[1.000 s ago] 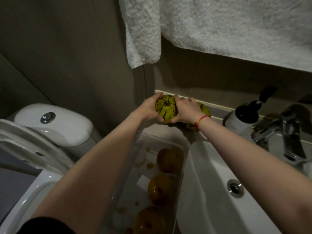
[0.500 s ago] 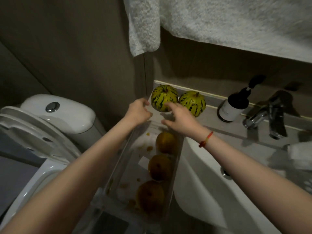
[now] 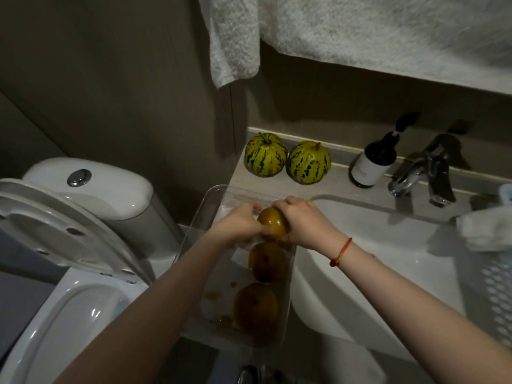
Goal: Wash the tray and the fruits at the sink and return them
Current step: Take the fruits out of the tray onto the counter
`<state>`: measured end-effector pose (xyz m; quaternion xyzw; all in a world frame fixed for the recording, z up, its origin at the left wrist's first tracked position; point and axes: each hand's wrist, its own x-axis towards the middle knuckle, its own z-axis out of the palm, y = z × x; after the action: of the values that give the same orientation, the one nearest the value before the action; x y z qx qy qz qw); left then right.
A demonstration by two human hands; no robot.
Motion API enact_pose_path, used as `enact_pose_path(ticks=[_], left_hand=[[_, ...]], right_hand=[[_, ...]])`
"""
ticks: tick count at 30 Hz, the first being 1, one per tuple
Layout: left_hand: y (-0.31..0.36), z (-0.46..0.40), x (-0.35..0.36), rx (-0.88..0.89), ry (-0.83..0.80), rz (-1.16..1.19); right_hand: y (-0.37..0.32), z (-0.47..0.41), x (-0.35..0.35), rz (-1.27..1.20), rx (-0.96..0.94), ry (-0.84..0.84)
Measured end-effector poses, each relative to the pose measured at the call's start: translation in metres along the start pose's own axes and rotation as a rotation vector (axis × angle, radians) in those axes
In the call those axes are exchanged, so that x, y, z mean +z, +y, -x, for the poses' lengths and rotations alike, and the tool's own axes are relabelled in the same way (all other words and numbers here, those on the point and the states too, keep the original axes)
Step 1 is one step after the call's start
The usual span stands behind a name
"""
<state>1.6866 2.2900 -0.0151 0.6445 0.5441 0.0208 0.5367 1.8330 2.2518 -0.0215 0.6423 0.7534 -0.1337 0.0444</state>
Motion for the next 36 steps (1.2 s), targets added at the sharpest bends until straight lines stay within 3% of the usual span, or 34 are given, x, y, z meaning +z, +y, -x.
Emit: enact_pose_path(ticks=[6, 9, 14, 18, 22, 24, 30, 36], left_hand=[[-0.015, 0.029, 0.019, 0.108, -0.057, -0.205], [-0.021, 0.032, 0.032, 0.08, -0.02, -0.24], [-0.027, 0.039, 0.03, 0.057, 0.165, -0.252], [-0.019, 0.04, -0.019, 0.0, 0.244, -0.148], [0.007, 0.017, -0.072, 0.044, 0.49, -0.1], [0.02, -0.005, -0.085, 0.06, 0.539, -0.039], [0.029, -0.066, -0.084, 0.011, 0.445, 0.087], [0.014, -0.091, -0.072, -0.09, 0.292, 0.056]], right_hand=[[-0.002, -0.003, 0.001, 0.049, -0.02, 0.026], [0.0, -0.002, 0.0, 0.015, -0.015, 0.04], [0.002, 0.005, -0.001, -0.097, 0.004, 0.079], [0.008, 0.004, -0.018, -0.295, 0.038, 0.211], [0.017, -0.019, -0.037, -0.428, 0.14, 0.319], [0.022, -0.034, -0.04, -0.422, 0.192, 0.337], [0.025, -0.062, -0.023, -0.371, 0.27, 0.314], [0.032, -0.07, -0.015, -0.414, 0.248, 0.257]])
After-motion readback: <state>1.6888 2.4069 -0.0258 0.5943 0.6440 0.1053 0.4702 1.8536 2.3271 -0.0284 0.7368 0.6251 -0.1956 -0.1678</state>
